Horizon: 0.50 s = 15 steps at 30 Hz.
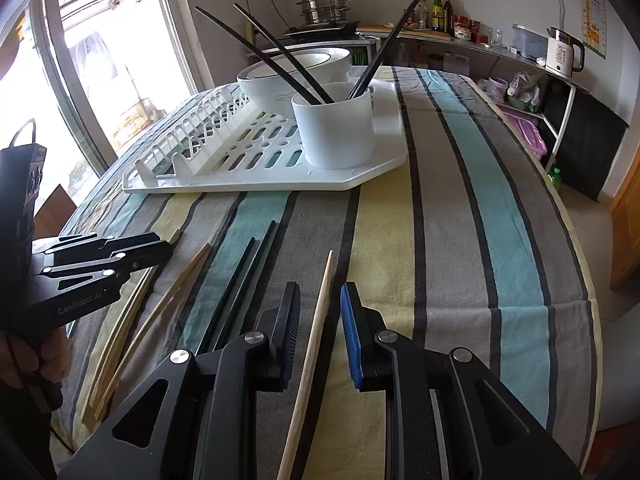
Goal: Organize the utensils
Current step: 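Move both tools back over the wooden chopsticks on the cloth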
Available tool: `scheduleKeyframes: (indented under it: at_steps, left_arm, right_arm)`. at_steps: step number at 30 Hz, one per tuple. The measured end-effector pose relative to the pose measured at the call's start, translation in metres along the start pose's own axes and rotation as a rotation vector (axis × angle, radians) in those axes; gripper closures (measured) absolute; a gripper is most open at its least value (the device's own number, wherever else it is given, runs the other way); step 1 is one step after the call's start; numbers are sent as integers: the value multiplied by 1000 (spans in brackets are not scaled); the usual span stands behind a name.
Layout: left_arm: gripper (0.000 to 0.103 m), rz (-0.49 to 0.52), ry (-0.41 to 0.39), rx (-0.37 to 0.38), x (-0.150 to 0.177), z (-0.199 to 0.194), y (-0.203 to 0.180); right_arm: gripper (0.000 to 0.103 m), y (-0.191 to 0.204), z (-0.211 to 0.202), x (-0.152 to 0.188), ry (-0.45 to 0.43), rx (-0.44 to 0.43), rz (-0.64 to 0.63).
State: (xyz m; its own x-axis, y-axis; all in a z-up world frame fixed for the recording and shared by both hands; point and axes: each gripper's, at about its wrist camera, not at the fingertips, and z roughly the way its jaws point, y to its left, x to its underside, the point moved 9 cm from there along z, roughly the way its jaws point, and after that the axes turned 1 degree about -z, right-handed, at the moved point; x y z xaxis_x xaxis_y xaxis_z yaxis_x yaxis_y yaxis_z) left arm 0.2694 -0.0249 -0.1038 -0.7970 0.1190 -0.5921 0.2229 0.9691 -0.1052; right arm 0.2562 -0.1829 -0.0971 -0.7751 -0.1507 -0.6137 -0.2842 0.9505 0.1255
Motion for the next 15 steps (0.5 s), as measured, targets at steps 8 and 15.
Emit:
scheduleKeyframes:
  at_steps: [8,15]
  left_arm:
    - [86,9,27,-20,-4,10,0]
    - [91,35,37,-31,-6,12,-4]
  right_arm:
    - [81,-4,16,-4,48,36,-21]
    - [82,-4,23,-5,79,65,-36]
